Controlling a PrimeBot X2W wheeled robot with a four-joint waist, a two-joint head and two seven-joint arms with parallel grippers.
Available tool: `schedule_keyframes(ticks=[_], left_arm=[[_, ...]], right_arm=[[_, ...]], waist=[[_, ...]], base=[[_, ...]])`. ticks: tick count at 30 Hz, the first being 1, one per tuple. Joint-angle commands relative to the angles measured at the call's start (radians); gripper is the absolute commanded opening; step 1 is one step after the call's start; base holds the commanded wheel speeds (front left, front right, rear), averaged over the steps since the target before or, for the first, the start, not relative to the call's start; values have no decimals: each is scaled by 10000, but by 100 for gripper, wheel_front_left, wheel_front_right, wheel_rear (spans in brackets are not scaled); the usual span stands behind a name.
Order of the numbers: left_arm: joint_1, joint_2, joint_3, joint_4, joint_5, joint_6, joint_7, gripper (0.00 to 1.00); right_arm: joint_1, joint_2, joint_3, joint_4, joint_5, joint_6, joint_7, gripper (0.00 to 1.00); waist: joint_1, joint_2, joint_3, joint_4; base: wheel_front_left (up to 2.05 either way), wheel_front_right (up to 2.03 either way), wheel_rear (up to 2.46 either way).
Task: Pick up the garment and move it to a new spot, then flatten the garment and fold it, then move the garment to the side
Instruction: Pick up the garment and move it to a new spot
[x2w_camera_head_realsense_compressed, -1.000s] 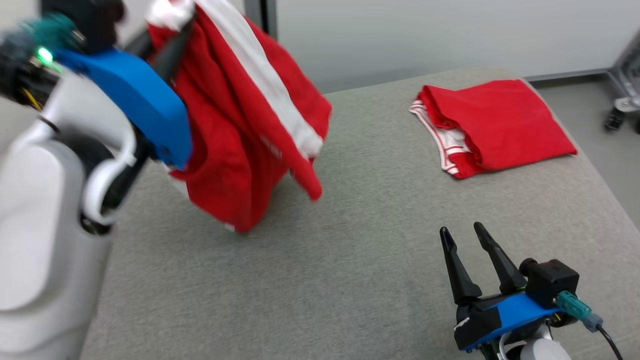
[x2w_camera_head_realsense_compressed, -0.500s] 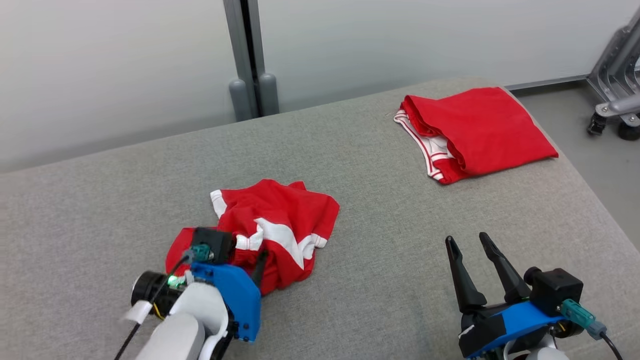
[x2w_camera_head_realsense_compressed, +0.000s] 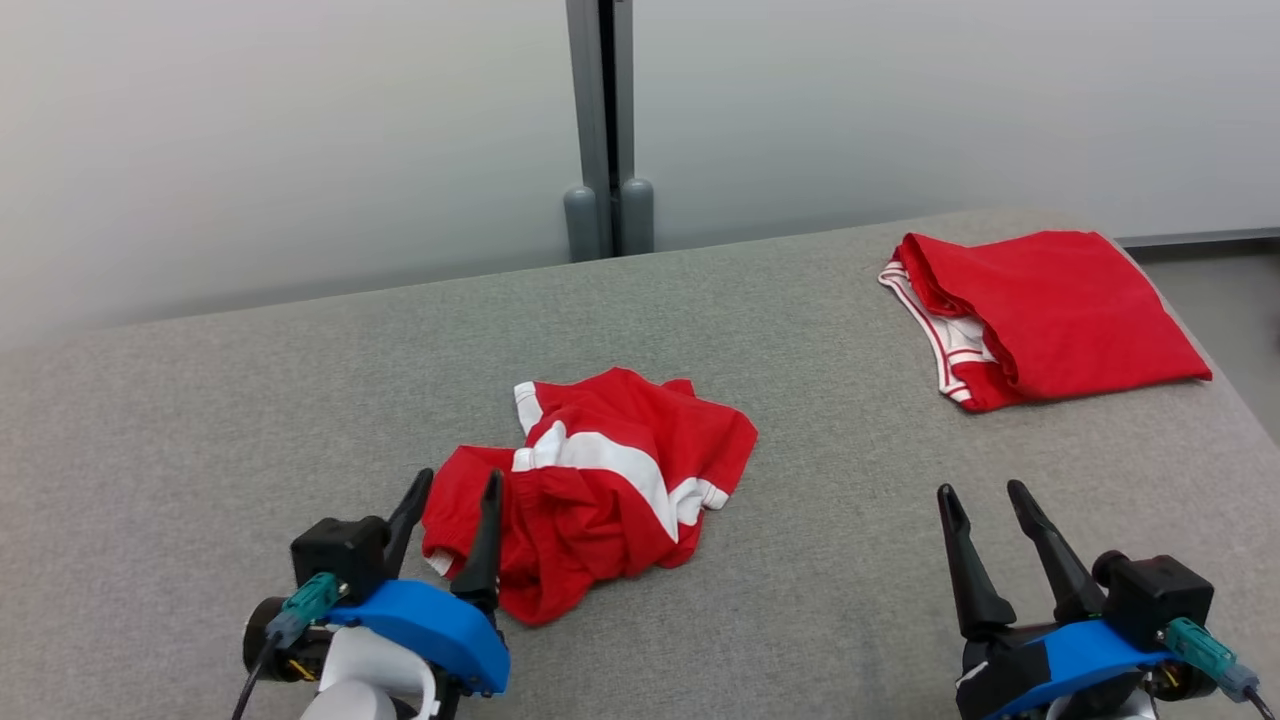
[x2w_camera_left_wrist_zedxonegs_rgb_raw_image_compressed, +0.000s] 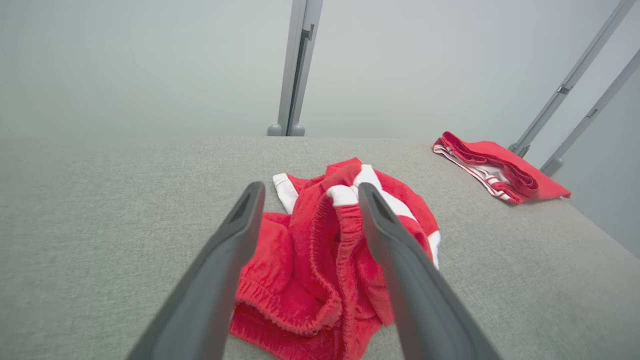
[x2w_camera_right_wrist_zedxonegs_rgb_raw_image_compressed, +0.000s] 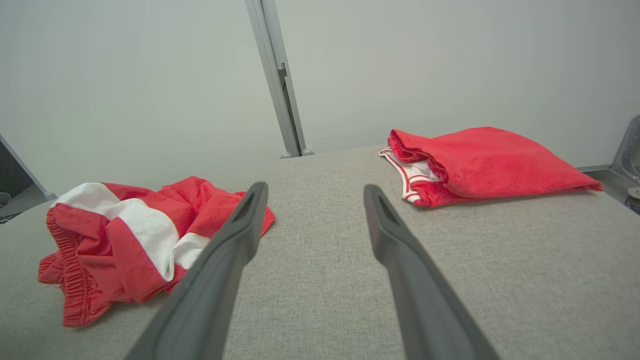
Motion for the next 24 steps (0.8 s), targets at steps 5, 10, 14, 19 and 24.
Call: schedule_keyframes(ticks=[5,10,14,19,24], left_arm=[[495,315,516,-533,-61,169,-1015,100],[828,631,1019,-728,-5,358,-1662,100],[1065,909,1243,-767,243,353,-1866,100],[1484,910,1545,-659,429,450,-1972,100],[1944,857,1615,-595,578,514,-1981,100]], right_arm=[[231,-19,-271,-204,-52,2,80,100],[381,-19,-426,-361,-42,3,129,100],[492,-20,-533,-391,-35,3,182,100],[534,-19,-541,-385,49,3,250,100],[599,-19,-492,-335,86,3,277,100]], waist=[[0,1,-118,436],[0,1,-248,769],[0,1,-325,970],[0,1,-374,1116],[0,1,-396,1190]], base=[[0,0,0],[0,0,0],[0,0,0],[0,0,0],[0,0,0]])
